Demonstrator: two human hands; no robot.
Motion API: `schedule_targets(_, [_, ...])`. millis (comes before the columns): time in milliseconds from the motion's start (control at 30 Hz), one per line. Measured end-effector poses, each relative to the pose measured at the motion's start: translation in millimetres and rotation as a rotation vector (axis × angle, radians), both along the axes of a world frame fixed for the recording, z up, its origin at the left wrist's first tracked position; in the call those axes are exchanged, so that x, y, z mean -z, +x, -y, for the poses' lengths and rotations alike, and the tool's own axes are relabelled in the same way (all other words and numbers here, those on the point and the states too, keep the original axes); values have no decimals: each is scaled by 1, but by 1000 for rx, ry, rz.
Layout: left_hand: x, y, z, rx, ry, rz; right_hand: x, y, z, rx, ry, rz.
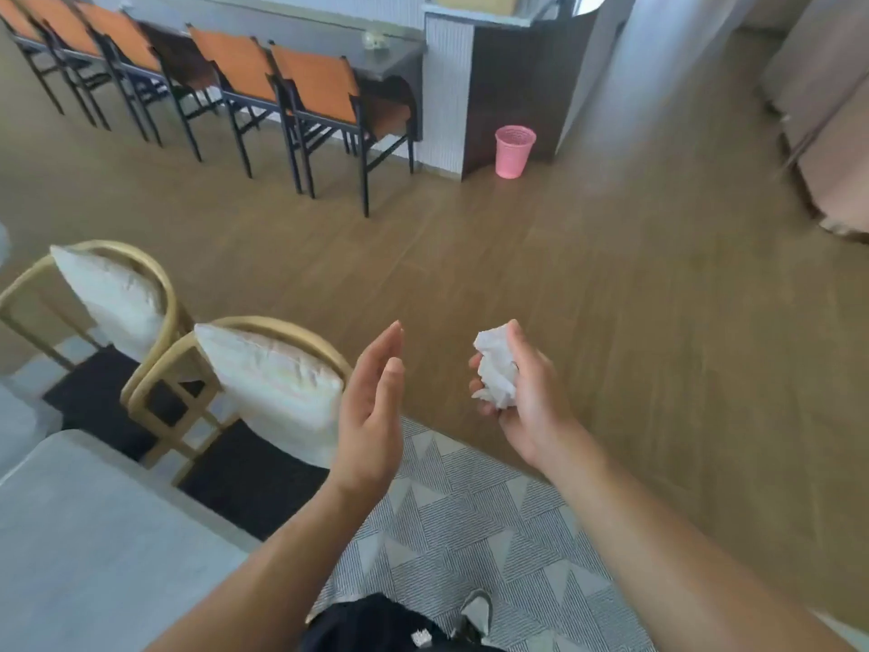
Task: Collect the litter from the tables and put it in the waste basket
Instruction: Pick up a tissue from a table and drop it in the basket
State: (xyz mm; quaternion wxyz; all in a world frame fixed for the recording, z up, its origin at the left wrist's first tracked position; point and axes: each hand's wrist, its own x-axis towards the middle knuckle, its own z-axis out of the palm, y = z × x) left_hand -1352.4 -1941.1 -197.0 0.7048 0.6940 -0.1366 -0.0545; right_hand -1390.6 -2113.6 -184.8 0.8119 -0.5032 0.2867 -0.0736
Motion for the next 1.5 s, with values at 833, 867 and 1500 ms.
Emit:
schedule_targets(833, [-2, 301, 322, 331, -56, 47, -30, 239, 310, 359, -58, 102])
schedule_targets(867, [-4, 320, 334, 326, -56, 45, -30, 256, 321, 368, -54, 102])
schedule_targets(1500, [14, 590, 659, 248, -5, 24, 7, 532, 655, 345, 22, 59])
